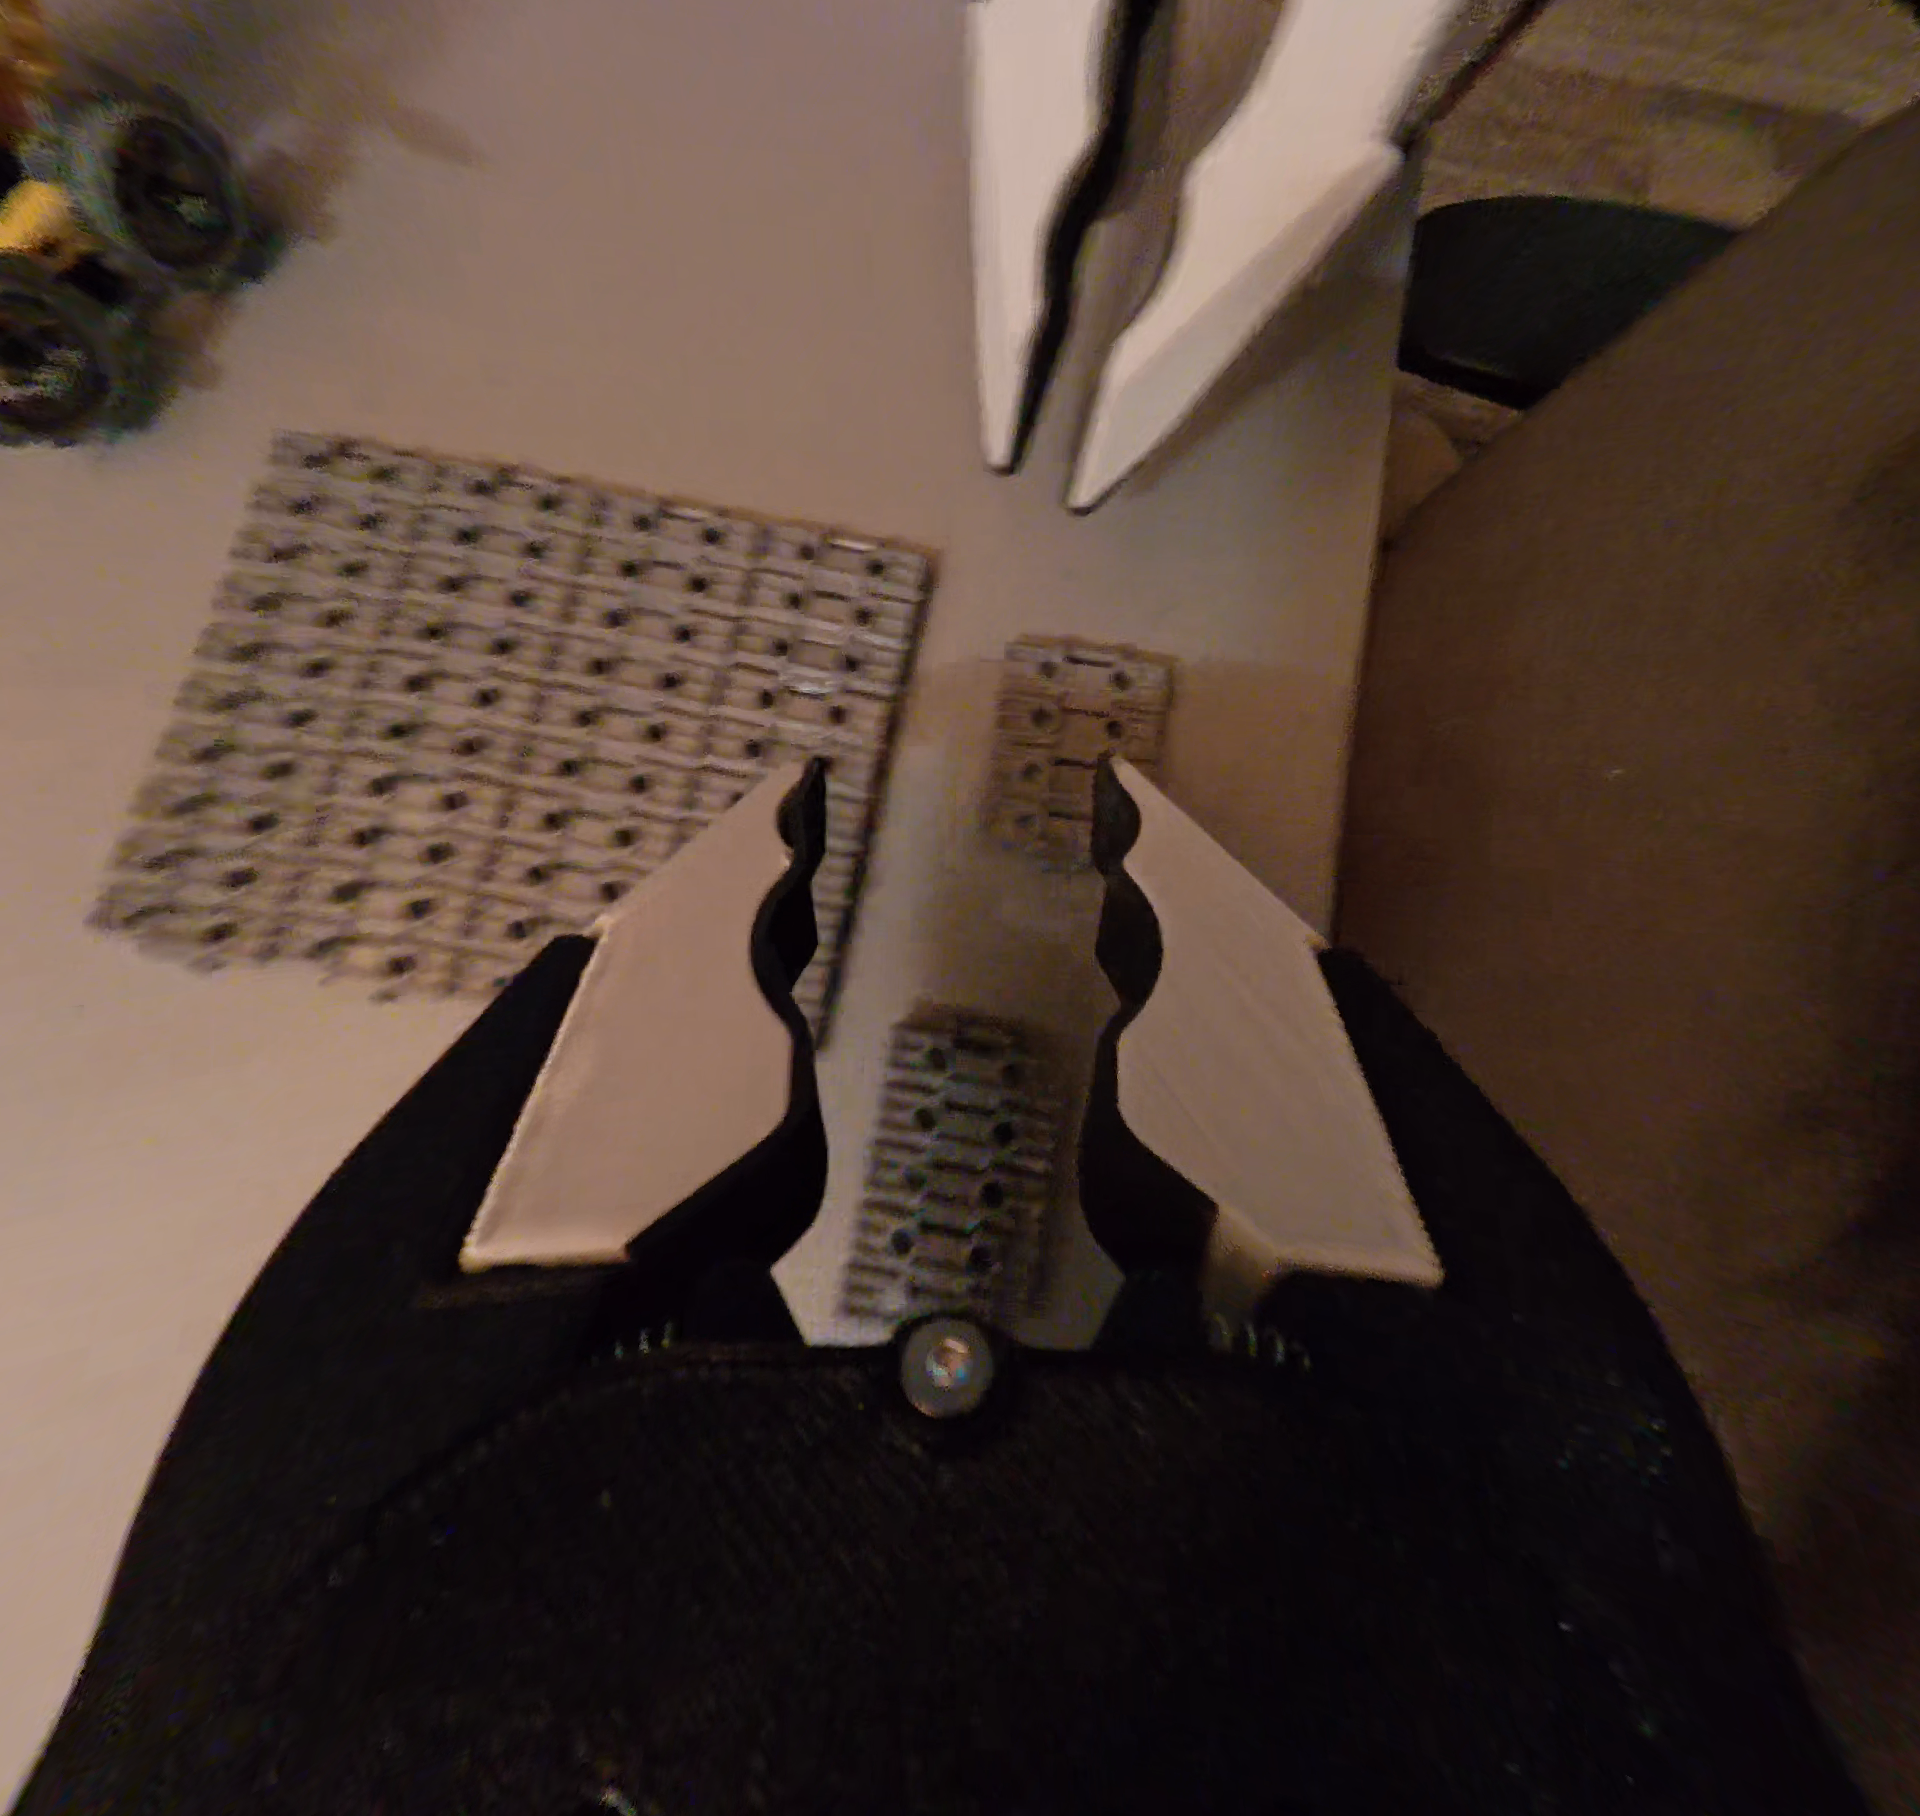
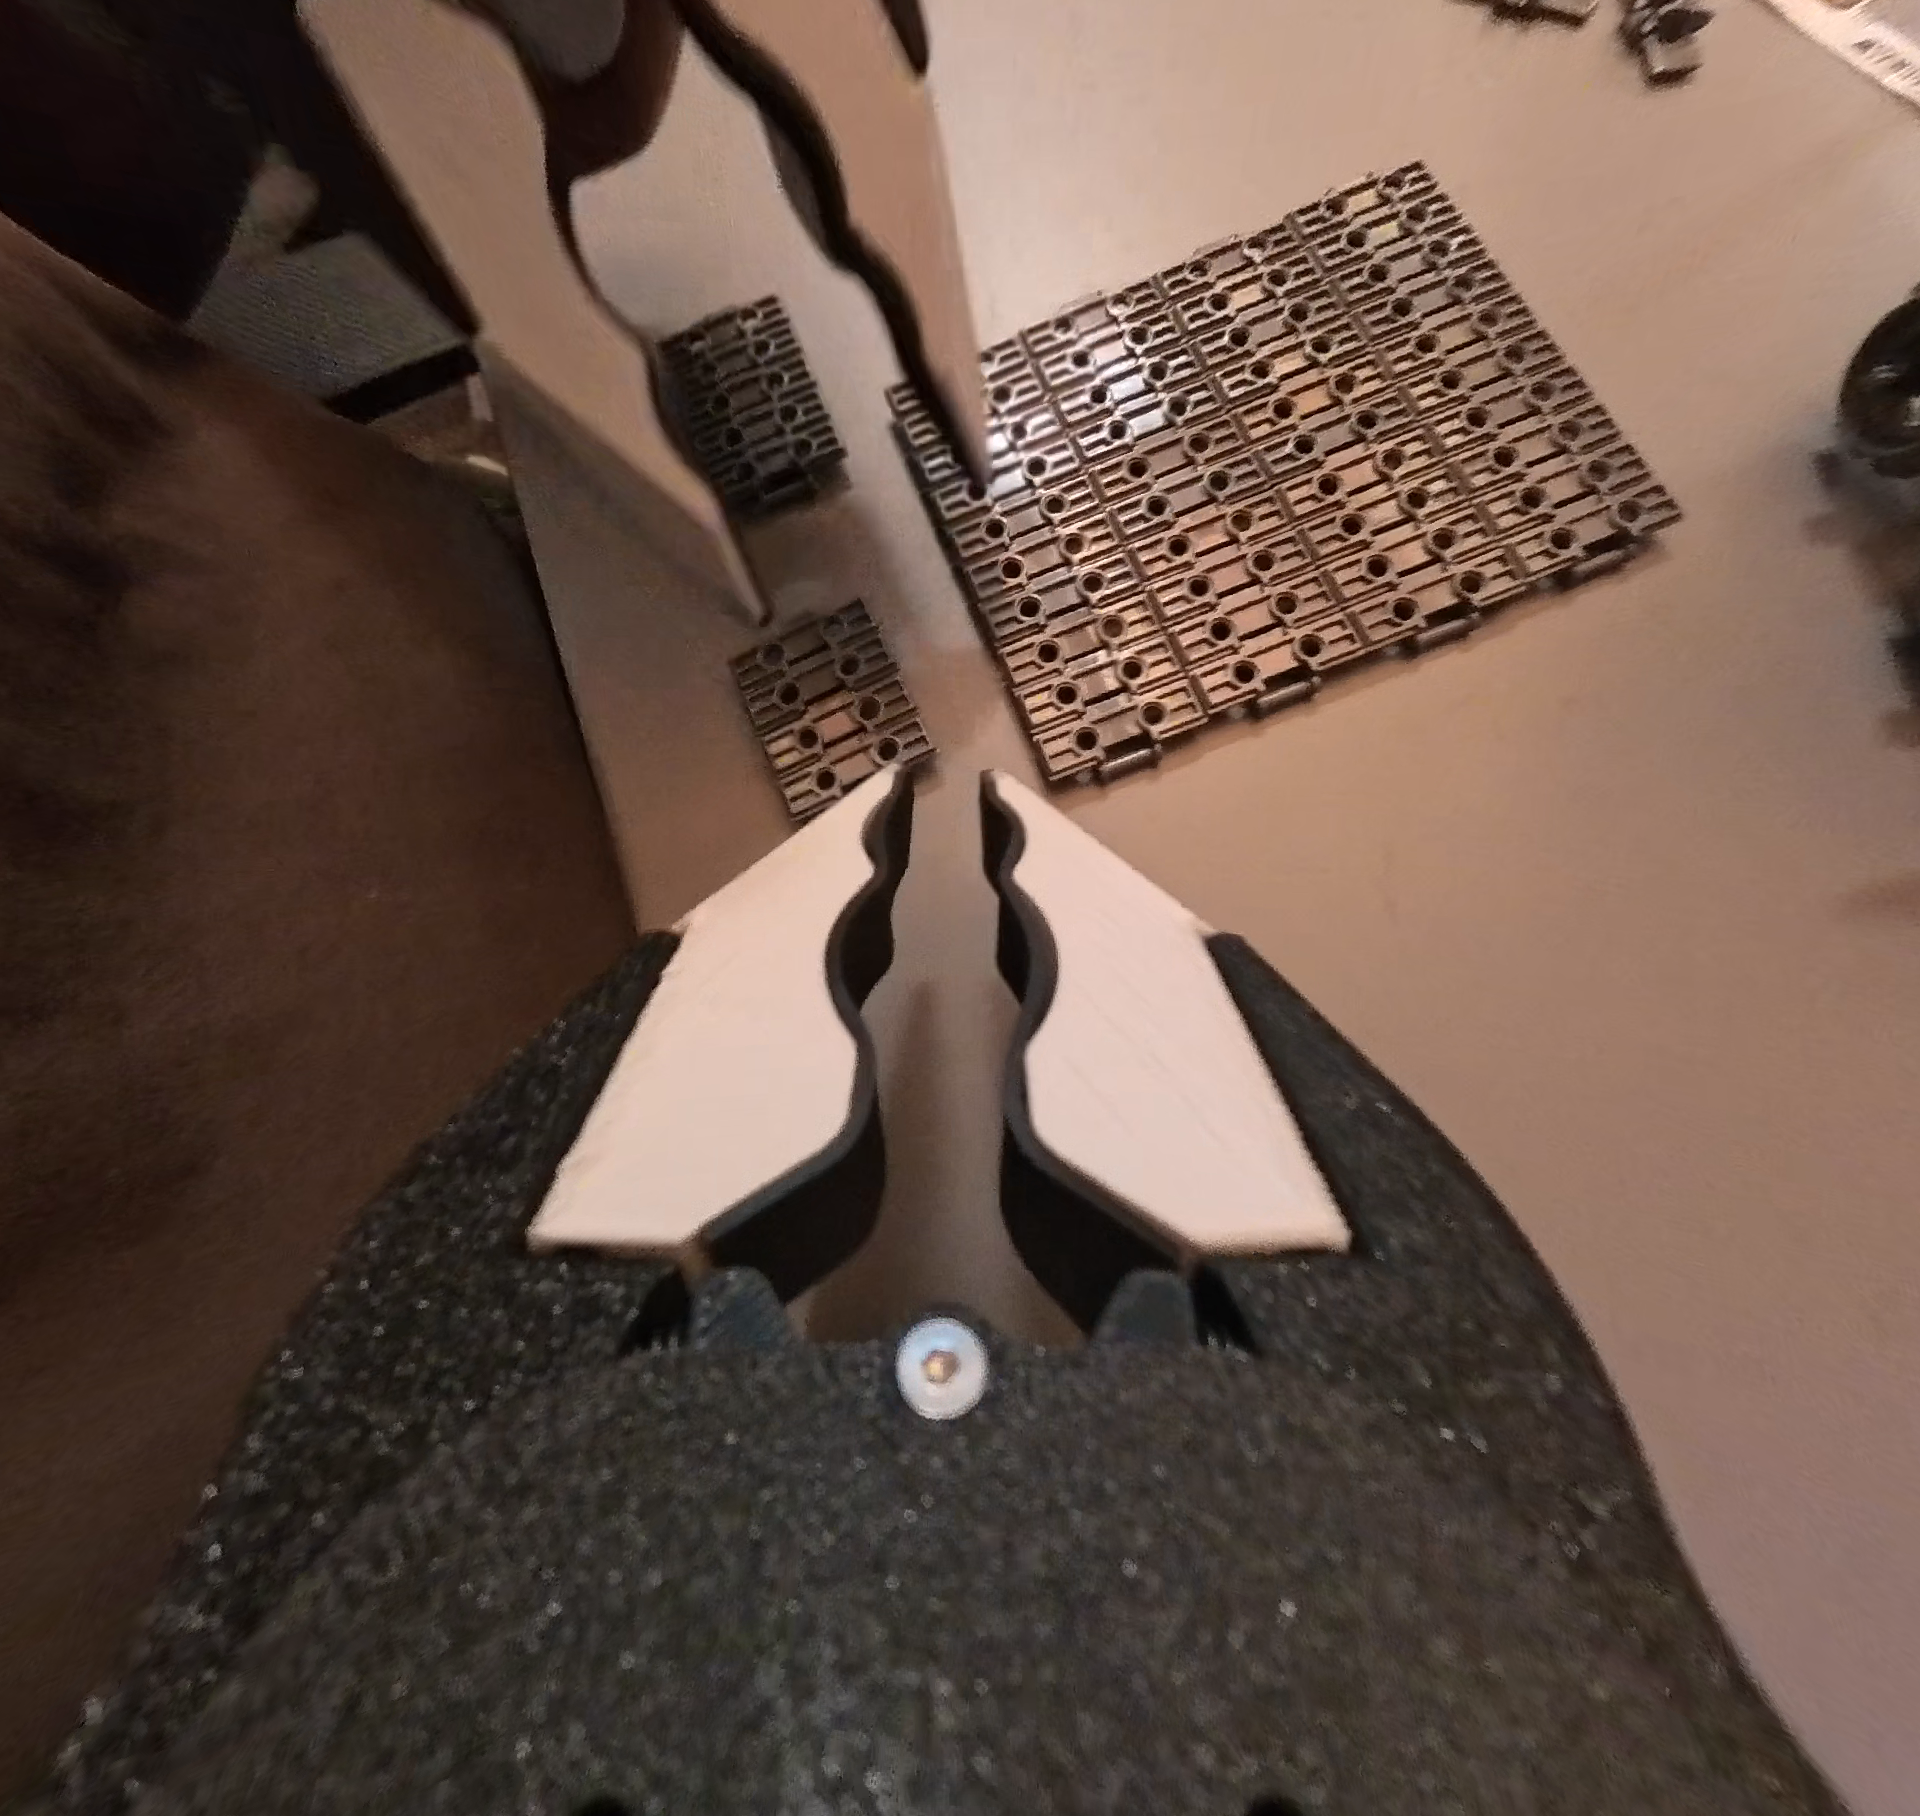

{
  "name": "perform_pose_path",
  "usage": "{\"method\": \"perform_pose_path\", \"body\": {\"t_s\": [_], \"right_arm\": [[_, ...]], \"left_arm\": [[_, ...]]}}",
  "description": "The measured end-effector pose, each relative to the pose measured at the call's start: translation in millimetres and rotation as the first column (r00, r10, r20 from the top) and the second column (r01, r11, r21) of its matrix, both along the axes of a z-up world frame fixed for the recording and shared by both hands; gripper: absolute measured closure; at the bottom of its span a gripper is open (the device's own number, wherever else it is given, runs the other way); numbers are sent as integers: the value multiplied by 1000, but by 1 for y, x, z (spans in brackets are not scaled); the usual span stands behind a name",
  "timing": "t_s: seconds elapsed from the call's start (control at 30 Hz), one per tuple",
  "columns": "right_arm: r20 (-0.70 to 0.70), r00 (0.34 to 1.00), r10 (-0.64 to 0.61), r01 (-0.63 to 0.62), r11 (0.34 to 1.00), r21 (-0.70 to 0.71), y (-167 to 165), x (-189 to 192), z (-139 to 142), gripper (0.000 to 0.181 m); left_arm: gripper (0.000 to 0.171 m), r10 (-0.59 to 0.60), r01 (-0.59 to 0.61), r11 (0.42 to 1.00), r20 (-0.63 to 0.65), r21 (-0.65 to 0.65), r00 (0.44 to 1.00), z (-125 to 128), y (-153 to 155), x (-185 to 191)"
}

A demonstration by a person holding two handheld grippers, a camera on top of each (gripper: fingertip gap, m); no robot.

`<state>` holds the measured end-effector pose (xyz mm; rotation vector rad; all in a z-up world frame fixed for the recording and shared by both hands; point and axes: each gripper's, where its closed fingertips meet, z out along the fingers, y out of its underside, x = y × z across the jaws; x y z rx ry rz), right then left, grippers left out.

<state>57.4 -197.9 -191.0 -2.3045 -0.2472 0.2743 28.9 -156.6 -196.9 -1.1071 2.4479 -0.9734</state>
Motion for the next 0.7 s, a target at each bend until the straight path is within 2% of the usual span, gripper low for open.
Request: {"method": "perform_pose_path", "body": {"t_s": [0.1, 0.17, 0.27, 0.37, 0.43, 0.57, 0.7], "right_arm": [[43, 999, -27, 25, 999, 39, 1, 4, 2, 163], [75, 995, -60, 55, 996, 66, 2, 11, 3, 161], [58, 993, -100, 93, 988, 125, 4, 15, 10, 160], [26, 991, -128, 122, 979, 165, 5, 17, 15, 159], [29, 989, -147, 140, 975, 171, 4, 20, 15, 158], [29, 984, -174, 167, 971, 170, 2, 27, 13, 158], [15, 983, -182, 176, 967, 183, 4, 30, 14, 157]], "left_arm": [[121, 148, -151, 988, 77, 41, 986, 14, 47, 21], [121, 301, -308, 950, 115, 47, 947, 19, 93, 41], [122, 470, -479, 874, 106, 81, 876, 12, 161, 63], [126, 548, -552, 829, 72, 88, 834, -1, 205, 83], [130, 569, -572, 817, 59, 70, 820, -7, 219, 95], [144, 563, -563, 823, 26, 77, 826, -20, 225, 108], [146, 561, -561, 820, 37, 111, 827, -29, 226, 110]]}}
